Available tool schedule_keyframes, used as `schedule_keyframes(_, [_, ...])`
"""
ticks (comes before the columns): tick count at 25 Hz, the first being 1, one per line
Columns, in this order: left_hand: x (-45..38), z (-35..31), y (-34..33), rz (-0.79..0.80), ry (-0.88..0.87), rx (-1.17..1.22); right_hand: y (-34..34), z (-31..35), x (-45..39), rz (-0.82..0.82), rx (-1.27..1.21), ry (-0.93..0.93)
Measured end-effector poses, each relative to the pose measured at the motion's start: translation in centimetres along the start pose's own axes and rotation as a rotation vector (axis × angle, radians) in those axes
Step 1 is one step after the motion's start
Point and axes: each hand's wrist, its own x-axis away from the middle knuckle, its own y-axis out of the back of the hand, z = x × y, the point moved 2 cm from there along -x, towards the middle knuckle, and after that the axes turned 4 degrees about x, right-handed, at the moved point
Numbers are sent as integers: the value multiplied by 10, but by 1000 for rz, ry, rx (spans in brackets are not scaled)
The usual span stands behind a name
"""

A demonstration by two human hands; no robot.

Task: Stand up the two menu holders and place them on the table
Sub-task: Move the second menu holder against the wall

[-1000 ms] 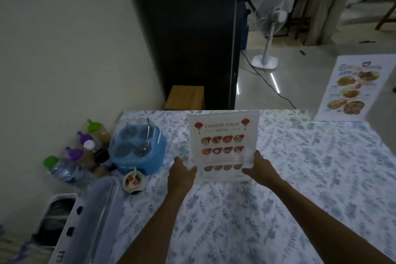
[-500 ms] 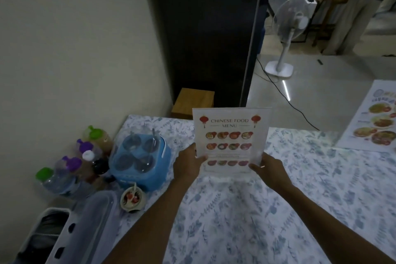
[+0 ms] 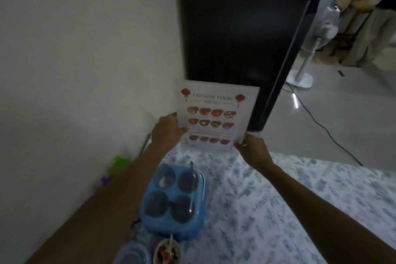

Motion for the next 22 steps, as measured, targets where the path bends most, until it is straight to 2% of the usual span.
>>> schedule_keyframes(4, [-45,74,31,-20,116,-1,-80,40,-46,84,-24,-2])
schedule_keyframes(7, [-67,102,32,-40,132,-95,-116,54,-67,145,-25,19])
schedule_keyframes(12, [-86,111,32,-77,204,-239,-145,68,-98,201,-29,15])
schedule_keyframes(16, [-81,131,32,-10,269,-251,-160,92,-94,210,-43,52])
schedule_keyframes(22, [-61,126,34,37,154,-430,-161,94,-87,214,-70,37])
